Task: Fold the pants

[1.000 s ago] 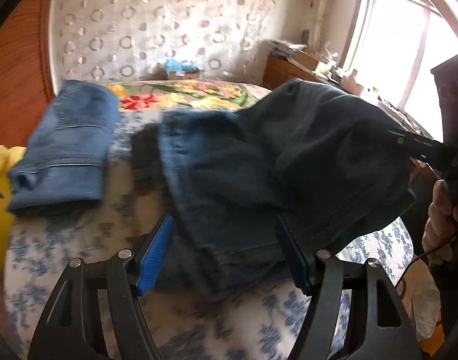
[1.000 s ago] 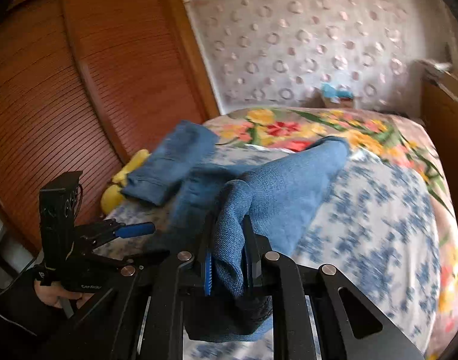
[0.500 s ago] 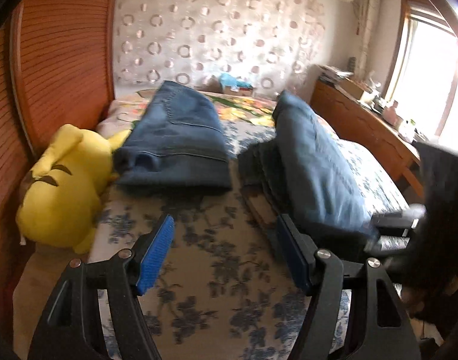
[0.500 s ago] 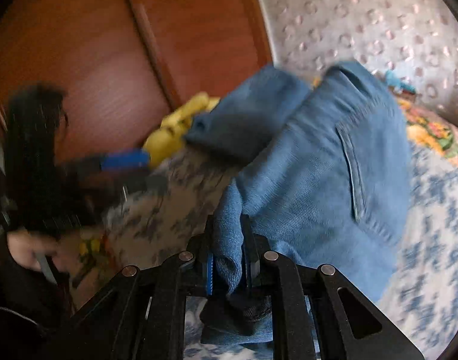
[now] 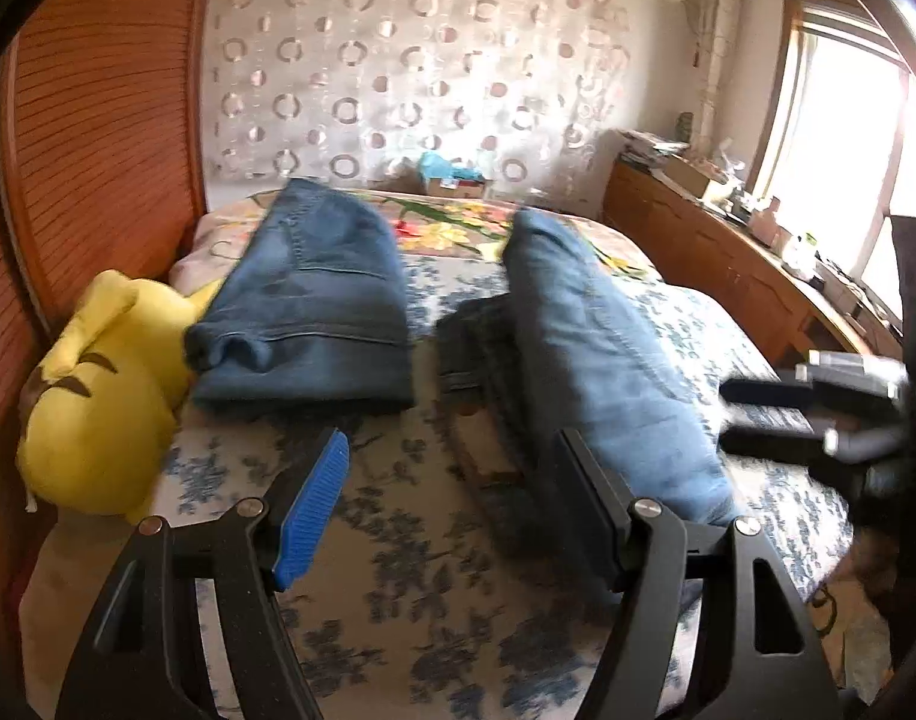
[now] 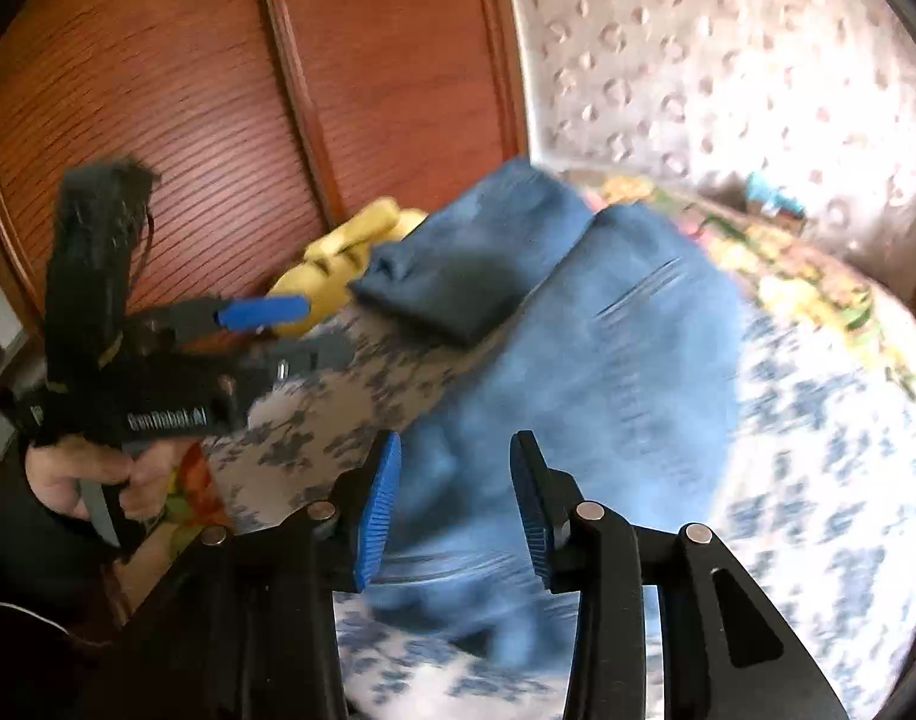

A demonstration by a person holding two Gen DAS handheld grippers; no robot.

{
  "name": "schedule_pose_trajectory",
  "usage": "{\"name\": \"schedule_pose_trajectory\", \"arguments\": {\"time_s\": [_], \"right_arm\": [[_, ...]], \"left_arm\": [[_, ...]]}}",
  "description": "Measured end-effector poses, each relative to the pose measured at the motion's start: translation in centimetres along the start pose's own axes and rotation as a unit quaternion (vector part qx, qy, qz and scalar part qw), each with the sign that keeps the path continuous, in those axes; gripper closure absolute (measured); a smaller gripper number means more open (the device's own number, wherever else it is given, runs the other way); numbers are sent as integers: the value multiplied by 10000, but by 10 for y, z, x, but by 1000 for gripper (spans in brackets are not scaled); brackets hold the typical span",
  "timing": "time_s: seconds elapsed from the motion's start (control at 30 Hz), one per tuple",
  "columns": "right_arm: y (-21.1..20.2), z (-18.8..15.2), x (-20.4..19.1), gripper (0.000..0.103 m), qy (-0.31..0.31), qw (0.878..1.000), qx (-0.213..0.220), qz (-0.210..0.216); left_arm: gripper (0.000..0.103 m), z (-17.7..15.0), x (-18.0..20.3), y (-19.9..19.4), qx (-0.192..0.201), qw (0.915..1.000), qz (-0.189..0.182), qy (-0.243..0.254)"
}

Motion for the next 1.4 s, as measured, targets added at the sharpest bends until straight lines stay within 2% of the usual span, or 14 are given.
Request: {"name": "schedule_pose_trajectory", "arguments": {"time_s": [0.2, 0.37, 0.47, 0.6, 0.73, 0.87, 1.2, 1.4], "right_arm": [[-15, -2, 56, 60, 197, 9981, 34, -591], [11, 3, 88, 49, 396, 9967, -31, -710], [26, 7, 100, 45, 423, 9977, -35, -534], [66, 16, 116, 40, 467, 9977, -210, -449], [95, 15, 126, 31, 500, 9970, -443, -390], [105, 10, 134, 22, 657, 9958, -559, -296], [102, -4, 130, 21, 1055, 9922, -627, 228], [111, -7, 130, 23, 1217, 9898, -496, 554]], "left_arm": [[32, -5, 34, 19, -172, 9993, -276, 210], [32, -19, 39, 47, -507, 9979, -114, 389], [32, -31, 28, 56, -707, 9969, -16, 358], [32, -44, 17, 61, -877, 9957, 80, 291], [32, -52, 8, 61, -971, 9952, 21, 89], [32, -50, 8, 61, -980, 9952, -15, 78], [32, -34, 11, 70, -963, 9953, -81, 112], [32, -23, 17, 82, -872, 9960, -140, 141]]}}
Point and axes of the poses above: each gripper's, at about its wrist camera, not at the fingertips, and y roughly the way its jaws point, x to its right, z to its top, the point moved 10 cm from there along y, roughly the way its jaws point, and after that the axes turned 15 degrees about -y, right-handed, at the moved point
